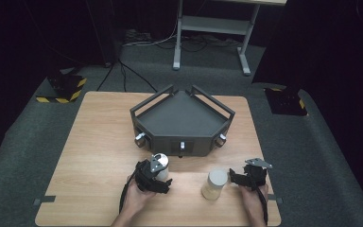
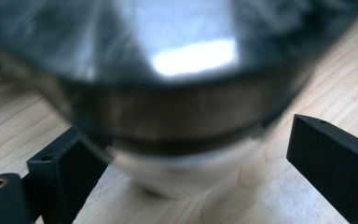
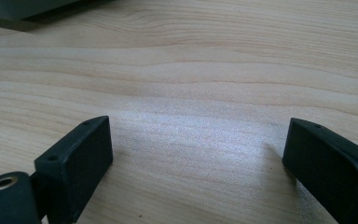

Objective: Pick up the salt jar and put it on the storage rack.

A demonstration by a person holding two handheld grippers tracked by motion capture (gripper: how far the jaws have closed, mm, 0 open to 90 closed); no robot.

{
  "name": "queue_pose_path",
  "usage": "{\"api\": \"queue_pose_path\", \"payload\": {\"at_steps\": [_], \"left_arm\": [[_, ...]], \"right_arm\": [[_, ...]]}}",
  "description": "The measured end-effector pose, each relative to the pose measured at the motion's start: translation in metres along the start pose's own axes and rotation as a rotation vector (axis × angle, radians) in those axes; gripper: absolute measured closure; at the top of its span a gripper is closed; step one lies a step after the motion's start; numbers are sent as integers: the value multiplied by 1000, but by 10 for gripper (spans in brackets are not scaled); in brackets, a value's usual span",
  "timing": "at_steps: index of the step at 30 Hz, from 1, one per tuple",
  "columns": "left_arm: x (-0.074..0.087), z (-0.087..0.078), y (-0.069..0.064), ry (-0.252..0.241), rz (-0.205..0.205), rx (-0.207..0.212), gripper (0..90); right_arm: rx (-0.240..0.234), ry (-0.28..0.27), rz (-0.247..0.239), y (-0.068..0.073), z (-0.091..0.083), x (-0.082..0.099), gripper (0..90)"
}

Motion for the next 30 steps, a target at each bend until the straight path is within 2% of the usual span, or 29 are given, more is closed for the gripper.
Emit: {"api": "queue_pose_path", "payload": {"at_steps": [4,5,7,17,19,30], "left_arm": [[-1,6,-1,-4,-18,-8,96],[-2,7,-1,-6,-24,-11,125],[-3,10,-3,-12,-43,-30,150],[-2,14,-7,-31,-53,-54,243],[0,13,-6,-40,-66,-54,292],[1,13,-5,-43,-74,-57,299]], "right_arm": [[0,0,0,0,0,0,81],[0,0,0,0,0,0,82],[0,0,0,0,0,0,82],[0,0,0,0,0,0,82],[0,0,0,0,0,0,82],[0,0,0,0,0,0,82]]}}
Point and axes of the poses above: each handheld gripper's, and its own axes: z roughly forward along the jaws, x roughly out of its underside, y roughly to its left, the point moved 1 cm from there along z, roughly forward along the jaws, and after that the axes turned 9 degrees about -z, right-handed, at the moved point
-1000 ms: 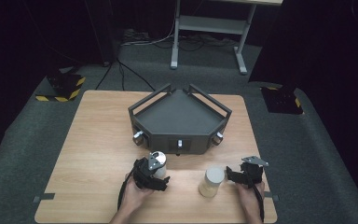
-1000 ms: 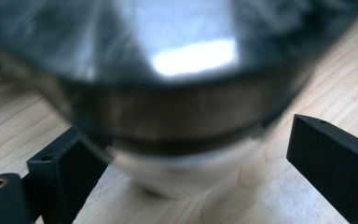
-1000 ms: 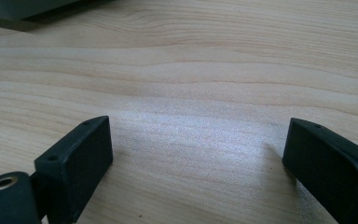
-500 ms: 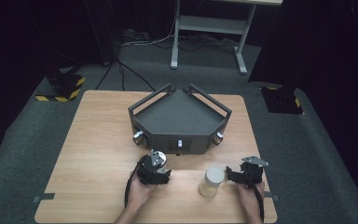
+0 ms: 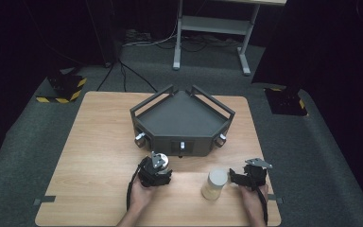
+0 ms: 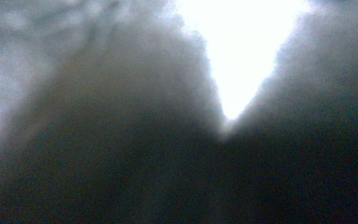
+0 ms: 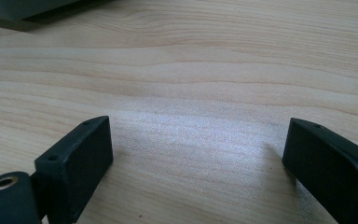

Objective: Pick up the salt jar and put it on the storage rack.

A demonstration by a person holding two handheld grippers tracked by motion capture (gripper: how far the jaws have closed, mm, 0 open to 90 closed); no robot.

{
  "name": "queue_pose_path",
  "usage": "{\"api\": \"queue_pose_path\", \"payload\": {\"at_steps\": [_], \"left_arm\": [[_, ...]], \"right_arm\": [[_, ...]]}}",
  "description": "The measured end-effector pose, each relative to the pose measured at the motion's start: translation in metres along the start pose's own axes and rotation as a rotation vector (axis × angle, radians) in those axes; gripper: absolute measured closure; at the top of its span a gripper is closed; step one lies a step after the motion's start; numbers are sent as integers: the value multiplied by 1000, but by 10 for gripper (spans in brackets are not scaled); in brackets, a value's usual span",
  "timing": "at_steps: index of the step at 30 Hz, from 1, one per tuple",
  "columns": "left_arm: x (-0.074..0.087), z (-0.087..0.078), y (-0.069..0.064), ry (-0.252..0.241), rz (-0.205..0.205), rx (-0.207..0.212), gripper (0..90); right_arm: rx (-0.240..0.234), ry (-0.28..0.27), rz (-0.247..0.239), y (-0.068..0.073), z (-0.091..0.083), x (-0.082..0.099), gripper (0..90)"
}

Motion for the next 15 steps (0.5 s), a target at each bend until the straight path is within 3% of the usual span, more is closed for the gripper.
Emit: {"api": "queue_pose_path", "payload": {"at_steps": [15], "left_arm": [[3,0,0,-11,-1,-2,301]], "right_arm": [[3,-1,1,0,0,0,87]]}}
Point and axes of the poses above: each handheld gripper's, and its own axes: z roughly forward along the jaws, x roughly out of its underside, y roughly to its left, the point moved 1 cm from there along z, roughly forward along the jaws, and after that the axes turned 9 degrees about -z, right-handed, at the moved point
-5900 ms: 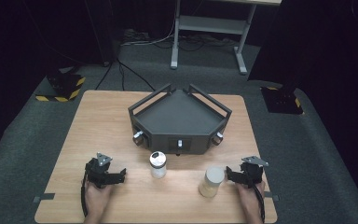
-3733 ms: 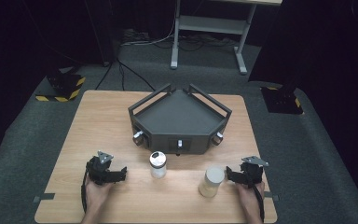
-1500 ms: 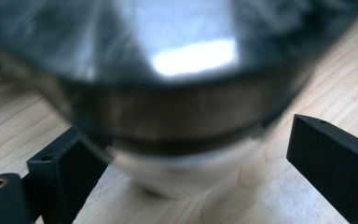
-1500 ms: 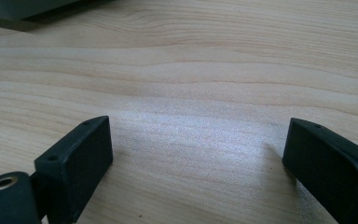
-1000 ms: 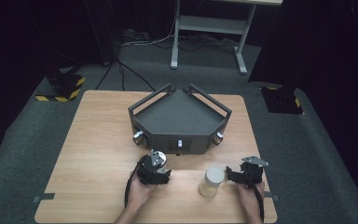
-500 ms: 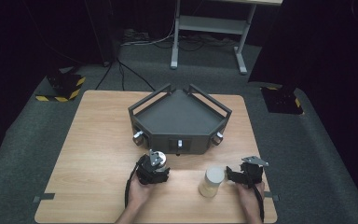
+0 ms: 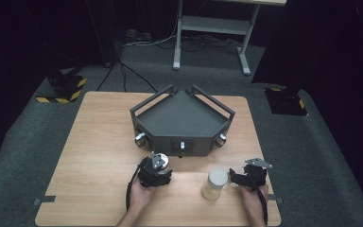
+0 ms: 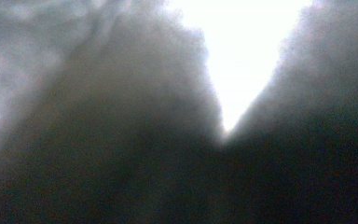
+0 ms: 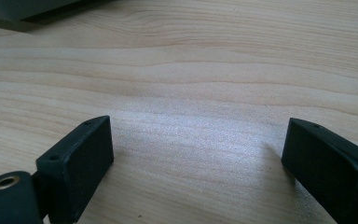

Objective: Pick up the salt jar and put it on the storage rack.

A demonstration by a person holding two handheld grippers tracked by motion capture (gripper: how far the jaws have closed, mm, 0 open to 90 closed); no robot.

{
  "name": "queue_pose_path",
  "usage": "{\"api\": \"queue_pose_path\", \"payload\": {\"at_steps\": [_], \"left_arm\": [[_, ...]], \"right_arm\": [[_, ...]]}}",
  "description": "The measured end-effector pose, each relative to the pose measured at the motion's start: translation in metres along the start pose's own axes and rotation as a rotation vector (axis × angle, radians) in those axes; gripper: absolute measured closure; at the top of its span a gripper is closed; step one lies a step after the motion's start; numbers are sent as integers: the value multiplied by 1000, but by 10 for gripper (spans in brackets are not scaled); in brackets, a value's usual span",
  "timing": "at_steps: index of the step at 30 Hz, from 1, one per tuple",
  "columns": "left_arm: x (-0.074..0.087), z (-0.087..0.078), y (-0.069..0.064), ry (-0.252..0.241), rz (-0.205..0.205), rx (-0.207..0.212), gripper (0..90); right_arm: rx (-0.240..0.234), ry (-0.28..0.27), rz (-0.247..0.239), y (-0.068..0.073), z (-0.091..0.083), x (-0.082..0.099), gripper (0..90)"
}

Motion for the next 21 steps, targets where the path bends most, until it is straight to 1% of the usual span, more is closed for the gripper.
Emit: {"api": "queue_pose_path", "payload": {"at_steps": [4,7,13,18,21], "left_arm": [[0,0,0,1,0,-1,301],[3,0,-2,-11,-10,-9,301],[3,0,-4,-14,-15,-14,302],[3,-1,-4,-14,-18,-11,303],[4,-2,-3,-17,-21,4,304]], "right_arm": [[0,0,0,0,0,0,87],[0,0,0,0,0,0,87],[0,0,0,0,0,0,88],[0,0,0,0,0,0,88],[2,-1,1,0,0,0,93]]}}
Point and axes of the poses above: each handheld gripper's, and its own axes: z roughly forward along the jaws, x roughly out of its underside, y roughly to its left, the point moved 1 cm from there along z, roughly forward along the jaws, and after that the axes turned 9 degrees about -z, right-handed, at the moved point
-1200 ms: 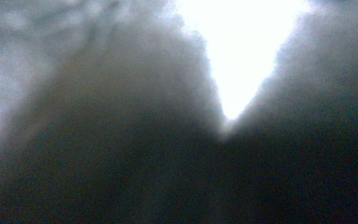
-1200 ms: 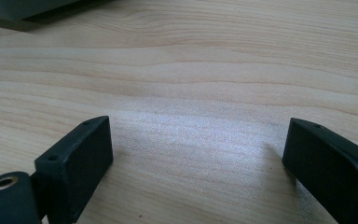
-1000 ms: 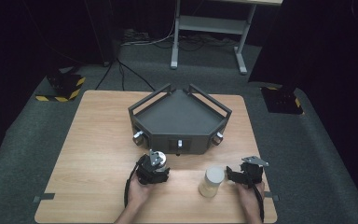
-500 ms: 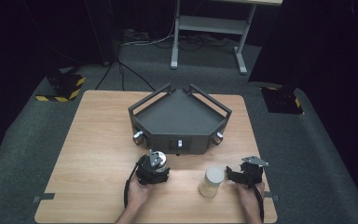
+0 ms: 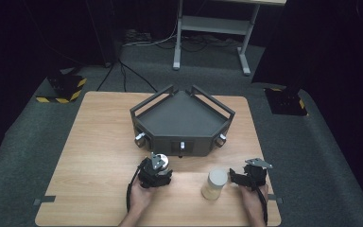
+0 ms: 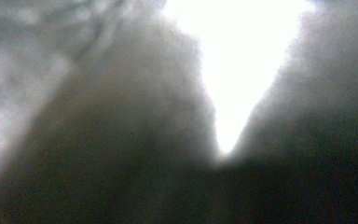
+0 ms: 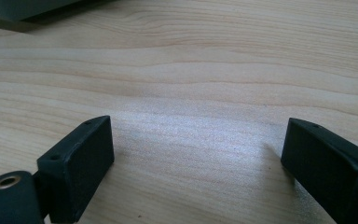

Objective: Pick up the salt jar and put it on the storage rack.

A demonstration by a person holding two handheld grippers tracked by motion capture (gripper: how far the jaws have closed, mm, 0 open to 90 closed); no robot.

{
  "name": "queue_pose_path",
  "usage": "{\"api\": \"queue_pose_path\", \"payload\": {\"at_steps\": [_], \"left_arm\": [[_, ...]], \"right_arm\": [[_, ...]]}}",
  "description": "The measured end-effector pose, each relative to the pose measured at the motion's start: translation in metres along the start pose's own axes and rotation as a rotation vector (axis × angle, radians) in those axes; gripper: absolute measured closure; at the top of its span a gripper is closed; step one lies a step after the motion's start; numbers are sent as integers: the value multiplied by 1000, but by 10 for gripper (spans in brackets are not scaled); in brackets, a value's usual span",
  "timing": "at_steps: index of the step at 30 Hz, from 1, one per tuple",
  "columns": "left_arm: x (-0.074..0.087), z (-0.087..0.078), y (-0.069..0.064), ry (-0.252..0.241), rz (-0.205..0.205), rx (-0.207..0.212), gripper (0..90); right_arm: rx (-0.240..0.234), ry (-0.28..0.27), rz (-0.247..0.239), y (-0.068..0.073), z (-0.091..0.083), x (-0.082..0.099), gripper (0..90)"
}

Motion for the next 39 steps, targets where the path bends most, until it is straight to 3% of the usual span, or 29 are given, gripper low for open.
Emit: {"api": "queue_pose_path", "payload": {"at_steps": [12,21,22,23,24,25,26,27,28,29,32,34,35,36,38,39], "left_arm": [[-11,-11,-4,8,40,17,304],[-23,-30,-4,9,73,28,304],[-22,-30,-6,-9,49,32,304],[-27,-34,-4,13,83,36,304],[3,-18,-24,-205,-211,70,304],[-4,-23,-21,-166,-158,55,304],[-34,-40,-3,14,93,49,304],[-12,-29,-18,-141,-117,62,304],[-39,-44,-3,15,104,62,304],[-3,-22,-25,-245,-254,117,304],[-7,-25,-27,-260,-286,149,304],[-13,-30,-25,-247,-243,163,304],[-15,-31,-29,-267,-272,186,304],[-15,-31,-29,-267,-272,186,304],[-20,-35,-30,-270,-265,202,303],[-26,-40,-27,-251,-231,209,304]], "right_arm": [[0,0,-1,0,0,0,94],[0,0,-1,0,0,0,94],[0,0,-1,0,0,0,93],[0,0,-1,0,0,0,93],[0,0,-1,0,0,0,94],[0,0,0,0,0,0,94],[0,0,-1,0,0,0,94],[0,0,-1,0,0,0,94],[0,0,-1,0,0,0,94],[0,0,-1,0,0,0,94],[0,0,-1,0,0,0,94],[-1,-1,-2,0,0,0,98],[-1,-1,-2,0,0,0,99],[-1,-1,-2,0,0,0,99],[-1,-2,-2,0,0,0,99],[-2,-2,-3,0,0,0,99]]}}
Point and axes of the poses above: each handheld gripper's, and its own axes: z roughly forward along the jaws, x roughly out of its underside, y roughly to its left, the point moved 1 cm from there along z, roughly forward along the jaws, and after that the axes turned 9 degrees about -z, right-handed, at the moved point
